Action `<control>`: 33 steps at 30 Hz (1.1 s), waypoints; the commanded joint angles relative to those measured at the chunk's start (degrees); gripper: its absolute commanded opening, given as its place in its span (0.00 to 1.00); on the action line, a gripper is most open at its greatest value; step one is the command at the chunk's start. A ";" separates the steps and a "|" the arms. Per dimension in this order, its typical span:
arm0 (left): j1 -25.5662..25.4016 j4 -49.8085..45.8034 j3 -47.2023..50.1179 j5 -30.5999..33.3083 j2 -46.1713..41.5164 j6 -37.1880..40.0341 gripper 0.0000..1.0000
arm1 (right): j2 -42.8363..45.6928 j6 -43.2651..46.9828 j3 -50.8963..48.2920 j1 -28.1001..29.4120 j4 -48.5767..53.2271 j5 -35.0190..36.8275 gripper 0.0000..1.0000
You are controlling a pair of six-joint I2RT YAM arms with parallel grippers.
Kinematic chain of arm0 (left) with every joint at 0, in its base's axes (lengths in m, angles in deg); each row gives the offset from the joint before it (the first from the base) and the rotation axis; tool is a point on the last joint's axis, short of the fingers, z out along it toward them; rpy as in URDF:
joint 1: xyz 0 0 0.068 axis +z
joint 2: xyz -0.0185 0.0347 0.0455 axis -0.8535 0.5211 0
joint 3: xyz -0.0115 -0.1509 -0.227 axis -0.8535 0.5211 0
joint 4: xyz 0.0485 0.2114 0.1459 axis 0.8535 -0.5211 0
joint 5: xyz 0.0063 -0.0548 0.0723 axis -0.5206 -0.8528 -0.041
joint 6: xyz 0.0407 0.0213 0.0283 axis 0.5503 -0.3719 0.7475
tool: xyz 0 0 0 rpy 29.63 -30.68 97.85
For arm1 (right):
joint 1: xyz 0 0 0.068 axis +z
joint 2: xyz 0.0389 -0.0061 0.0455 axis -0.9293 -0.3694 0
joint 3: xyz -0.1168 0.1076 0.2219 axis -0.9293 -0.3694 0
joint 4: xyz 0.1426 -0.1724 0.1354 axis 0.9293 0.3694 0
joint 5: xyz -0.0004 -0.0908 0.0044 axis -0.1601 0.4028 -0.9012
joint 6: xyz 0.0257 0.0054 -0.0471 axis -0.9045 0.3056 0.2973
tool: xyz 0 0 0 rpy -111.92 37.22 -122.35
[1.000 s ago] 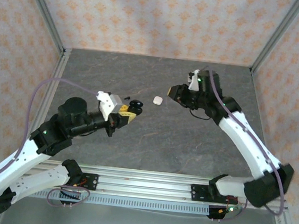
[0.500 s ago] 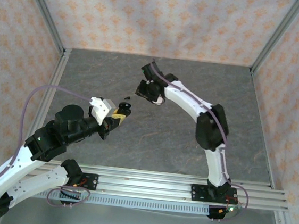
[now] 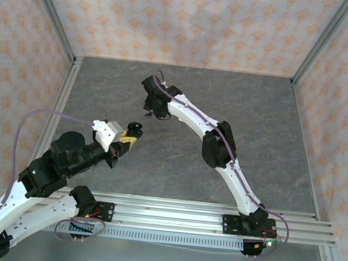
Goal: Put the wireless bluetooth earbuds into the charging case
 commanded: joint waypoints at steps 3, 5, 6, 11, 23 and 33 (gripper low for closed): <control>-0.21 -1.03 0.69 0.99 -1.13 -0.30 0.00 | -3.44 -2.68 3.00 0.58 1.86 6.14 0.41; -0.26 -1.20 0.70 0.86 -1.13 -0.14 0.00 | -4.66 -3.12 4.29 0.58 2.22 6.33 0.41; -0.26 -1.29 0.62 0.88 -1.26 -0.08 0.00 | -5.12 -3.29 4.78 0.58 2.17 6.17 0.41; -0.26 -1.38 0.68 0.53 -1.27 0.20 0.00 | -6.38 -3.82 5.53 1.10 0.15 6.51 0.41; -0.21 -2.48 0.75 -0.06 -2.74 -0.64 0.00 | -10.65 -3.19 8.32 2.13 -0.71 6.64 0.42; -0.26 -3.02 0.86 -0.13 -4.09 -1.61 0.00 | -10.75 1.09 6.37 2.75 1.74 2.33 0.27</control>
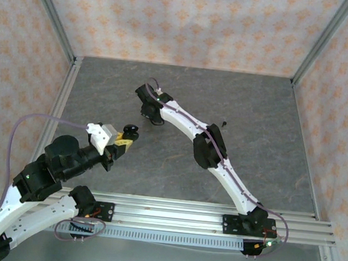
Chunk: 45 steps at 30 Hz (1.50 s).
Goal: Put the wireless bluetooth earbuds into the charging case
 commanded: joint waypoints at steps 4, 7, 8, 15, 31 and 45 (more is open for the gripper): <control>-0.26 -1.45 0.59 0.22 -1.63 -1.06 0.00 | -0.19 3.34 -2.04 0.88 2.72 -3.16 0.21; -0.26 -1.92 0.46 0.32 -2.38 -1.24 0.00 | 2.31 4.78 -5.49 0.93 2.54 -3.84 0.16; -0.26 -2.16 0.45 0.31 -2.53 -1.33 0.00 | 3.48 5.21 -7.06 0.83 2.26 -3.90 0.15; -0.26 -2.27 1.02 -0.86 -3.47 -2.29 0.00 | 16.76 9.74 -26.60 -0.22 -4.45 -7.70 0.10; -0.26 8.86 4.70 -9.95 3.54 -3.84 0.00 | 64.39 28.24 -66.84 0.03 -9.94 -0.27 0.06; -0.32 12.64 -1.87 -16.15 16.99 -3.32 0.00 | 93.35 43.15 -68.98 7.14 -6.84 8.61 0.03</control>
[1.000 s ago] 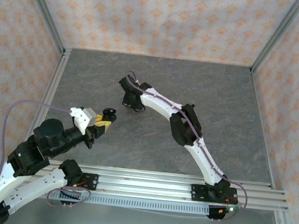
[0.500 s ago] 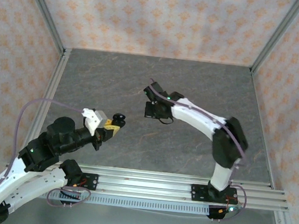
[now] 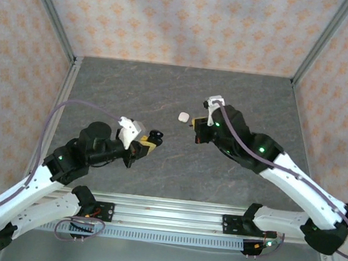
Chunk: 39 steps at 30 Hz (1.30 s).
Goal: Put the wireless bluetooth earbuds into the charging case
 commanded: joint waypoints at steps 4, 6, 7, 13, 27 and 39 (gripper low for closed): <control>-0.43 7.53 -1.83 -4.87 2.99 -1.23 0.00 | 2.31 9.58 5.30 5.16 4.88 5.24 0.02; -0.50 9.00 -1.69 -5.83 3.82 -1.20 0.00 | 1.65 11.46 7.59 7.58 6.19 6.98 0.02; -0.51 9.63 -1.61 -6.13 4.09 -1.13 0.00 | 1.28 12.42 8.48 8.82 6.80 7.76 0.02; -0.61 13.83 -0.95 -9.75 5.25 0.89 0.00 | -2.25 19.31 11.70 16.46 8.11 12.65 0.02; -0.61 17.74 1.47 -13.20 4.48 1.25 0.00 | -8.60 28.02 17.11 21.52 12.11 17.66 0.02; -0.61 17.58 2.24 -13.64 4.27 2.18 0.00 | -12.71 29.84 21.60 22.14 15.84 16.98 0.01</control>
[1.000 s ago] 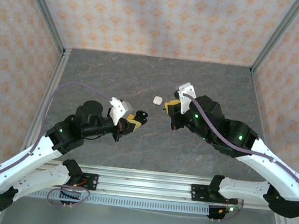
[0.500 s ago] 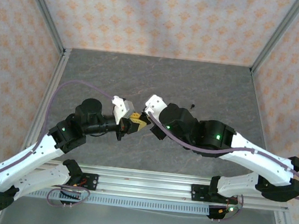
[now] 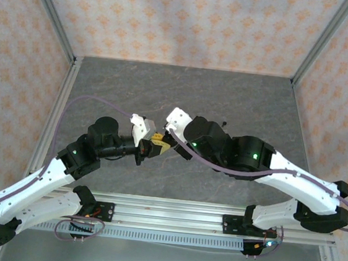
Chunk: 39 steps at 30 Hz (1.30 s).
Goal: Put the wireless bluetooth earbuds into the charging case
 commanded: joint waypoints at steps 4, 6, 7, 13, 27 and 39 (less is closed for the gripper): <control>-0.59 1.86 0.19 -1.29 -0.71 1.79 0.00 | -1.89 2.44 1.48 0.71 2.73 0.88 0.01; -0.57 1.70 0.07 -1.29 -0.69 1.78 0.00 | -2.19 2.67 1.03 0.71 2.63 0.56 0.01; -0.59 1.65 -0.02 -1.29 -0.78 1.79 0.00 | -2.29 2.77 0.94 0.71 2.63 0.36 0.01; -0.59 1.63 -0.34 -0.93 -1.13 1.86 0.00 | -2.12 3.14 -0.05 0.76 2.80 -0.05 0.01; -0.59 2.69 -0.90 -0.74 0.06 1.31 0.00 | -1.81 2.89 -2.24 0.90 2.03 -1.90 0.01; -0.57 5.53 -0.42 0.16 0.89 -1.48 0.00 | 0.24 1.19 -5.08 1.50 -0.17 -2.73 0.01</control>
